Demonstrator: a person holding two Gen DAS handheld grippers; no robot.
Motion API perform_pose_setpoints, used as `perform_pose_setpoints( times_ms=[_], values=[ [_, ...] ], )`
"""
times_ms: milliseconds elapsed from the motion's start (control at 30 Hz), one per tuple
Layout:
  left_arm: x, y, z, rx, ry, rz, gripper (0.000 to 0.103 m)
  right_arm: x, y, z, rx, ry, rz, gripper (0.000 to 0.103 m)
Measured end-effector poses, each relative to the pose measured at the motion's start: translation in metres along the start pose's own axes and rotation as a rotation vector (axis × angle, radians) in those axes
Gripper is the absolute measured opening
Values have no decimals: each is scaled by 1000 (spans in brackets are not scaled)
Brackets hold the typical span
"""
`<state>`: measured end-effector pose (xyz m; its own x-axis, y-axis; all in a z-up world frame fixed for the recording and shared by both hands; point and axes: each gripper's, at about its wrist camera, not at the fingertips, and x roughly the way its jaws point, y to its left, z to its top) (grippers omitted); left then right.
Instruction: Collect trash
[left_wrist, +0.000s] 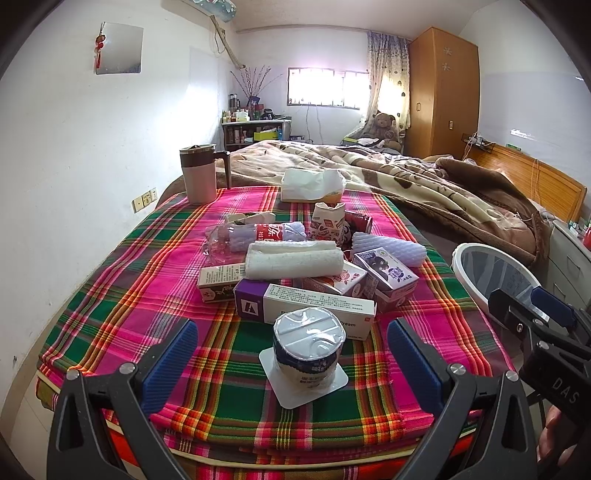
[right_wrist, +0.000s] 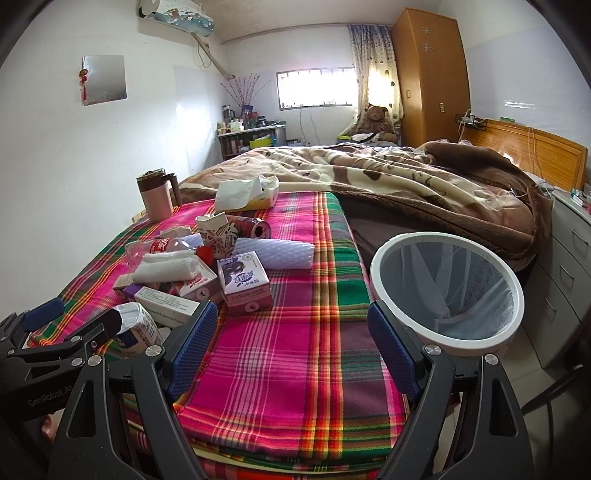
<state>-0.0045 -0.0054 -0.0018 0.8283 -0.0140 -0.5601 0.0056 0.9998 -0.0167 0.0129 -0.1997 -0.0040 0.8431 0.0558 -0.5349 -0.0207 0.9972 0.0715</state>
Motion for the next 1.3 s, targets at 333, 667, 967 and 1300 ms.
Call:
perform_pose_setpoints(
  times_ms=[333, 667, 967, 1300],
  values=[
    [0, -1, 0, 1, 1, 0, 103, -1, -1, 0, -1, -1, 2, 85],
    [0, -1, 0, 0, 2, -2, 103, -1, 0, 0, -1, 1, -1, 85],
    [0, -1, 0, 1, 3, -2, 103, -1, 0, 0, -3, 1, -1, 85],
    [0, -1, 0, 0, 4, -3, 103, -1, 1, 0, -5, 2, -1, 85]
  ],
)
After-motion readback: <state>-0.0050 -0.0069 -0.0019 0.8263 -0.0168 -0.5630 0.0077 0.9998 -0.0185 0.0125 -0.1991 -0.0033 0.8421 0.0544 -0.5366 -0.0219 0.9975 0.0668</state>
